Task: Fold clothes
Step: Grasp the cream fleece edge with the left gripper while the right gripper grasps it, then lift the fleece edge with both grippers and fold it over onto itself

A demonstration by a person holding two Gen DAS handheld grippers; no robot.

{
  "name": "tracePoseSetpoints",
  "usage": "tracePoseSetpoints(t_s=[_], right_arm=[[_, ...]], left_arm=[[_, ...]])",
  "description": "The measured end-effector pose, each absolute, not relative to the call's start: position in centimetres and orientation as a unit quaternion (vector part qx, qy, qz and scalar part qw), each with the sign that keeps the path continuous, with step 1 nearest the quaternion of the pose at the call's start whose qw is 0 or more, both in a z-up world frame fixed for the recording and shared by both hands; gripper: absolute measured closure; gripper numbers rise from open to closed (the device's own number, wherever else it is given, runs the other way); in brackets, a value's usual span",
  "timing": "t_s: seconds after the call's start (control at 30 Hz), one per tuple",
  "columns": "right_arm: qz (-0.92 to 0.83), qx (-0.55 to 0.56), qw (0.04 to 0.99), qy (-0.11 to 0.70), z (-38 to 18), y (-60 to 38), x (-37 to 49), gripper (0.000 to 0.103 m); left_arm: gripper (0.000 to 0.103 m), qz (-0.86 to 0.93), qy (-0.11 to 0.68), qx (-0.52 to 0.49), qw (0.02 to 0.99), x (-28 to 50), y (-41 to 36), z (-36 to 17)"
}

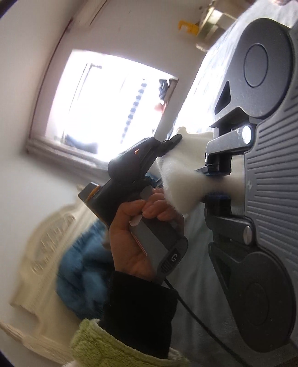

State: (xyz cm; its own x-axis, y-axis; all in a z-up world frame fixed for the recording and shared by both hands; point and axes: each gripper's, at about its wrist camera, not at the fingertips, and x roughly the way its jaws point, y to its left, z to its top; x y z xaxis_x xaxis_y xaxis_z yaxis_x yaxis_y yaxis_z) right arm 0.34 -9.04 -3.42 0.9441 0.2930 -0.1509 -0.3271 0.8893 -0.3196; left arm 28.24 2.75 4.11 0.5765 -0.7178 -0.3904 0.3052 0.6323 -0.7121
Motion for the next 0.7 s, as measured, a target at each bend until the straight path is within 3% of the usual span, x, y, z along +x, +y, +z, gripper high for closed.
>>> tracePoseSetpoints(t_s=[0.33, 0.7], right_arm=[[0.095, -0.031, 0.995, 0.014, -1.3, -18.0, -0.9, 0.088], [0.007, 0.112, 0.993, 0.025, -3.5, -28.8, -1.9, 0.088]], left_arm=[[0.078, -0.343, 0.342, -0.193, 0.853, 27.2, -8.9, 9.4], [0.078, -0.366, 0.401, -0.098, 0.834, 26.9, -23.1, 5.7]])
